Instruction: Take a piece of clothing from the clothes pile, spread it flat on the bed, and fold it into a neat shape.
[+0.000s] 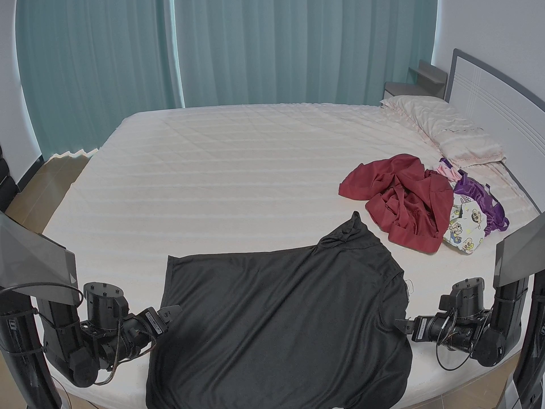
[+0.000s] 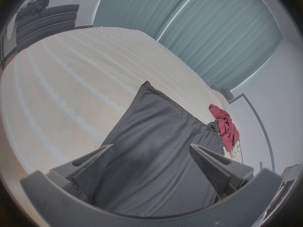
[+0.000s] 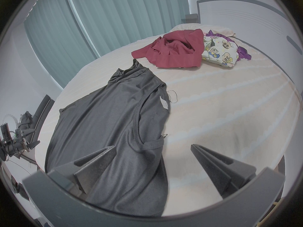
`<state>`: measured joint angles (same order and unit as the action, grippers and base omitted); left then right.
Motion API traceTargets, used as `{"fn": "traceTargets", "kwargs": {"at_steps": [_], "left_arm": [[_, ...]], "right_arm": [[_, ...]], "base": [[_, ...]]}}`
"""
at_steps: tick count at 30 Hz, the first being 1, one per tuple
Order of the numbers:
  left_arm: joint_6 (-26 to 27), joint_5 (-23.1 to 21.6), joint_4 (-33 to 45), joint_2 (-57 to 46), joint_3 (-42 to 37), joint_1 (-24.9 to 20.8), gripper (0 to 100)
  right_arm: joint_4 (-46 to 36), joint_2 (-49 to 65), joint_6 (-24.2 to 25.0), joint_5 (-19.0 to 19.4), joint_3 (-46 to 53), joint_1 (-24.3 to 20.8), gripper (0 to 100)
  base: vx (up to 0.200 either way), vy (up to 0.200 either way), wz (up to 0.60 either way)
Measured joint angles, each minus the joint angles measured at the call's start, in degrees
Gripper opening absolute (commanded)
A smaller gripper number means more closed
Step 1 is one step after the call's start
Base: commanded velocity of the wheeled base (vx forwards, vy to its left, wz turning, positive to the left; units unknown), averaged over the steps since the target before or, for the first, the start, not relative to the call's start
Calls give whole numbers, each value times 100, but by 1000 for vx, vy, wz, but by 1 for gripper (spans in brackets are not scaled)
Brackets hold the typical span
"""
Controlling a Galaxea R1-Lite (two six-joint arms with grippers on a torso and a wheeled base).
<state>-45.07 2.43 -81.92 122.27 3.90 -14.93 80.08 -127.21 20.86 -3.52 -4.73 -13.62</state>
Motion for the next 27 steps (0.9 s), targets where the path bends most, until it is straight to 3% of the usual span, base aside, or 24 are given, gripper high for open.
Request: {"fn": "traceTargets", "kwargs": {"at_steps": [11,22,27], "left_arm": [[-96,77,195,35,644,227,100],[-69,88,2503,385,3221,524,100],[150,258,3143,923,4469,623,100]], "right_arm": [[354,20,276,-15,-183,-24,100],[428,-35,399,2,-191,-33,100],[439,-60,432,11,-183,-44,100]], "base": [[0,0,0],[0,0,0],[0,0,0]]}}
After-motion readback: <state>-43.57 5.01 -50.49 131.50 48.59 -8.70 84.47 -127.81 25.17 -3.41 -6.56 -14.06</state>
